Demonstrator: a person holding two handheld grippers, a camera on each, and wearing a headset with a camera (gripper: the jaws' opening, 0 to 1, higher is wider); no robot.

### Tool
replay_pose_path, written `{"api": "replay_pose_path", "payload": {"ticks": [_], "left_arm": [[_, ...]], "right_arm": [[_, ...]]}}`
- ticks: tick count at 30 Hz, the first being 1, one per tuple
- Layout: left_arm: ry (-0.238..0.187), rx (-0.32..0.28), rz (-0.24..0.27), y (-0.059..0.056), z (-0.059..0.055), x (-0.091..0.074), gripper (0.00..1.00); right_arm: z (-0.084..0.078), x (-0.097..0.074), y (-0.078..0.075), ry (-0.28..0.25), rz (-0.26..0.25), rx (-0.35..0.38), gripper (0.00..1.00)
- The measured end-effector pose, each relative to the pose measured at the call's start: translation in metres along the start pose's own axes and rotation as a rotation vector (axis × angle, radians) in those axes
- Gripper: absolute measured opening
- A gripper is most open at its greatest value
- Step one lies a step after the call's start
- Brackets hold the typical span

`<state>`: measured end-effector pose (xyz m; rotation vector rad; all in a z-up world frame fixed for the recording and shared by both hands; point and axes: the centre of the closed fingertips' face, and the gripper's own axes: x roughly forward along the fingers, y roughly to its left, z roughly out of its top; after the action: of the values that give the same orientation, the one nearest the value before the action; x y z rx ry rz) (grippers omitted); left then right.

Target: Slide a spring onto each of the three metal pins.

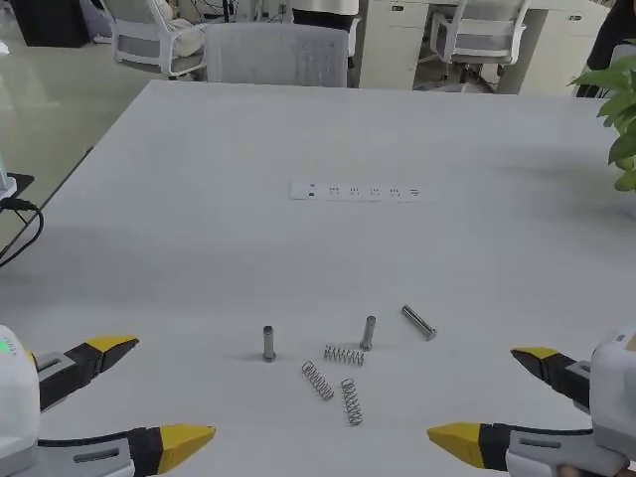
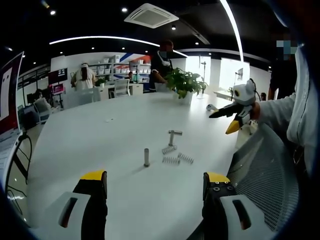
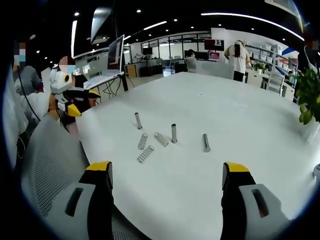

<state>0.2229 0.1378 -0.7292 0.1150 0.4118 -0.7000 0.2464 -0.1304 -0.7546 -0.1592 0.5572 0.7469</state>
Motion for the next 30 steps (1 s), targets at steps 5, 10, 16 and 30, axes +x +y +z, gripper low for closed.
{"api": "replay_pose_path", "payload": {"ticks": [5, 10, 16, 30], "left_arm": [[-0.003, -0.005, -0.004, -0.001, -0.001, 0.001, 0.75], [-0.005, -0.010, -0.003, 0.000, -0.002, 0.002, 0.75], [-0.007, -0.017, 0.007, 0.002, -0.004, 0.000, 0.75], [-0.011, -0.030, 0.013, 0.002, -0.005, 0.000, 0.75]], "right_arm": [[0.002, 0.008, -0.010, 0.017, -0.006, -0.012, 0.86], [0.005, 0.020, -0.020, 0.040, -0.004, -0.022, 0.82], [0.012, 0.032, -0.032, 0.055, -0.004, -0.030, 0.77], [0.023, 0.059, -0.065, 0.116, -0.017, -0.045, 0.59]]}}
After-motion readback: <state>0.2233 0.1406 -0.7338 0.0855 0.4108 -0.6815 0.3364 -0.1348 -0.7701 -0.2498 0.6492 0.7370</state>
